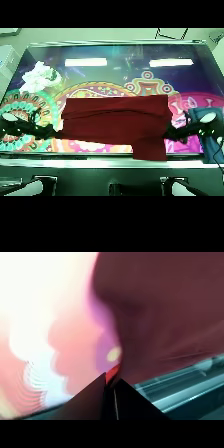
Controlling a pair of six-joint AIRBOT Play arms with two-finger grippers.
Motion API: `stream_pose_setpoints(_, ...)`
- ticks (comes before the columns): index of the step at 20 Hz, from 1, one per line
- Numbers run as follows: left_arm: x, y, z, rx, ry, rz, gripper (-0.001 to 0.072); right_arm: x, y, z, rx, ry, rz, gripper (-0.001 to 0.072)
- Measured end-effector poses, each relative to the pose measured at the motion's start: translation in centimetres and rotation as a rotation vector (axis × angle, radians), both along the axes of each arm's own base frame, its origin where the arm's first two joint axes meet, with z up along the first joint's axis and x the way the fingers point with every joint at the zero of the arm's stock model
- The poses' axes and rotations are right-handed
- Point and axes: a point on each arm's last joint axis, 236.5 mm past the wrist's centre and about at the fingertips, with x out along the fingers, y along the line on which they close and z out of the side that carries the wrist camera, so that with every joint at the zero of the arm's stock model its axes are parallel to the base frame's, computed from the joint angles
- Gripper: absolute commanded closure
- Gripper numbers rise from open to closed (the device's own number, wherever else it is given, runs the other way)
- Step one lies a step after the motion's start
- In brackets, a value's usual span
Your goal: Fold the clothes and pants, and hang the long-sleeved shirts on hangers.
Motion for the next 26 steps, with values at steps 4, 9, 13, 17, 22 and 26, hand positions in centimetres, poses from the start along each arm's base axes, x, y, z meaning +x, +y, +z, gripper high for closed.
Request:
stream_pose_setpoints(4, 6.9, 1.0, 3.1, 0.051, -0.121, 0.01, 0.0682, 7.9, -1.4, 5.0, -0.041, -0.14, 0.034, 0.0673)
stream_pose_setpoints(9, 16.3, 1.3, 3.6, 0.065, -0.168, 0.025, 0.0682, 17.8, -1.6, 4.8, -0.065, -0.214, 0.02, 0.0671)
stream_pose_setpoints(13, 20.8, 1.1, 1.5, 0.051, -0.14, 0.027, 0.0682, 23.0, -1.3, 2.3, -0.022, -0.231, -0.038, 0.067)
stream_pose_setpoints(17, 22.9, 0.0, -0.6, -0.002, -0.115, 0.033, 0.0322, 25.8, 0.2, 0.3, 0.08, -0.245, -0.107, 0.0577)
stream_pose_setpoints(22, 22.6, 0.6, 0.9, -0.074, -0.081, 0.019, 0.0044, 26.1, -1.4, 2.7, 0.165, -0.265, -0.107, -0.0004)
stream_pose_setpoints(26, 21.8, 3.8, 5.7, -0.084, -0.1, 0.043, 0.0045, 21.7, -8.0, 1.4, 0.115, -0.129, -0.116, -0.0007)
